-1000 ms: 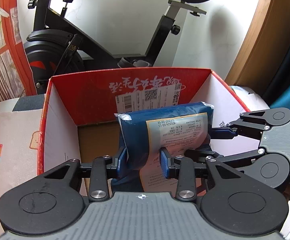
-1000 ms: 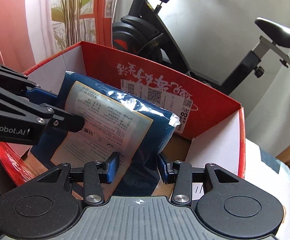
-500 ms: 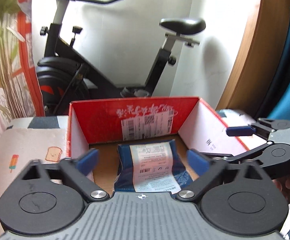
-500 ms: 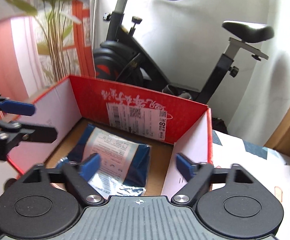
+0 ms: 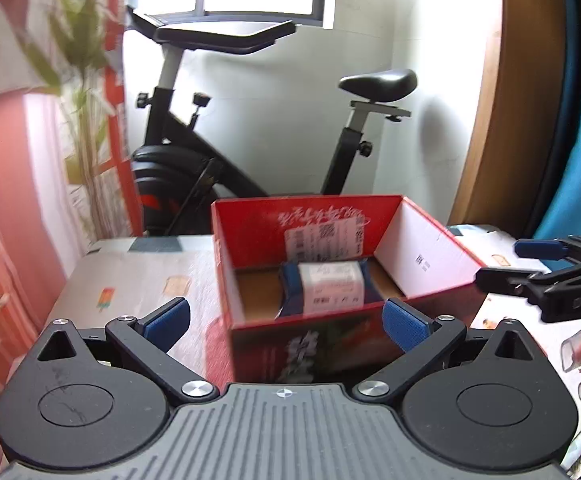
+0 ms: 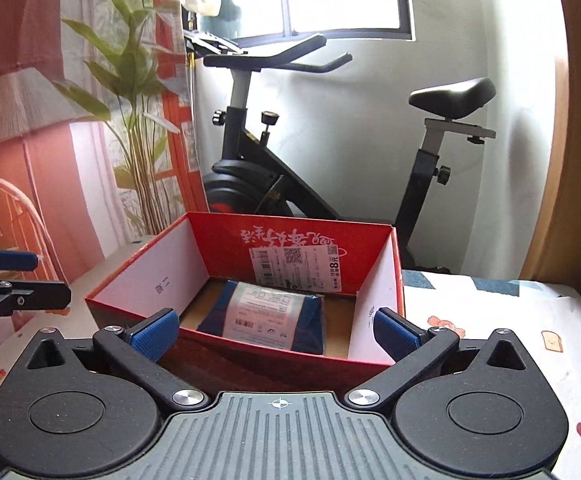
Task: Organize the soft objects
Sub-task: 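Move both grippers to the clear plastic bag holding a black item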
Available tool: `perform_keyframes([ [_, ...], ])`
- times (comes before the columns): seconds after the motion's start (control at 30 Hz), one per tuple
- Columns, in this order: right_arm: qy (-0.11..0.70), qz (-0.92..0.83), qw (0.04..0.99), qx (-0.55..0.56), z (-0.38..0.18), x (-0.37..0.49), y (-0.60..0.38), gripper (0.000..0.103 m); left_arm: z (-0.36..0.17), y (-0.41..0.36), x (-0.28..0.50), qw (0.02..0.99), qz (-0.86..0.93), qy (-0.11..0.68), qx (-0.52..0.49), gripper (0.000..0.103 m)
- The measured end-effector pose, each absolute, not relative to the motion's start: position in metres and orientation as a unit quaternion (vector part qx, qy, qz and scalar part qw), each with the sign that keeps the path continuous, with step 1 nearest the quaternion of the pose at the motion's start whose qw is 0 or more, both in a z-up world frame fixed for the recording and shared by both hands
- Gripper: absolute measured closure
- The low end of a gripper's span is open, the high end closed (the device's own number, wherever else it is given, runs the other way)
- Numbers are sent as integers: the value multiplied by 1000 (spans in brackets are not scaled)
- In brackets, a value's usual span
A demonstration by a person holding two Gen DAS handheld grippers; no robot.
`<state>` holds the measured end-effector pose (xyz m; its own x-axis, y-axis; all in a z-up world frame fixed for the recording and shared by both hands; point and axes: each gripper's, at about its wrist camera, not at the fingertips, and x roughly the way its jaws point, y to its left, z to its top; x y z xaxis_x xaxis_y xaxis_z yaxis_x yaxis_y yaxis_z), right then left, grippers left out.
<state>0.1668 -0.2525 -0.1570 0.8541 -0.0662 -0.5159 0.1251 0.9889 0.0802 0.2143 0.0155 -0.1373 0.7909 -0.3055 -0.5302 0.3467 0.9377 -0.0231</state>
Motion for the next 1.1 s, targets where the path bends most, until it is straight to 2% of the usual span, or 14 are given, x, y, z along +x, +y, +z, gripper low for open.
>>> perform_keyframes([
  [0.23,220,-57,971,68,-163,114,-228,0,-148,34,171,955,-123,268,16,0],
  [0.47,222,-77,968,85,-181,72,-218,0,-163,54,142,955,-117,269,-41,0],
  [0.63,238,-81,964,82,-205,50,-211,0,-172,53,128,962,-107,250,-13,0],
  [1.1,296,-90,947,84,-245,38,-201,0,-207,51,119,950,-73,302,35,0],
])
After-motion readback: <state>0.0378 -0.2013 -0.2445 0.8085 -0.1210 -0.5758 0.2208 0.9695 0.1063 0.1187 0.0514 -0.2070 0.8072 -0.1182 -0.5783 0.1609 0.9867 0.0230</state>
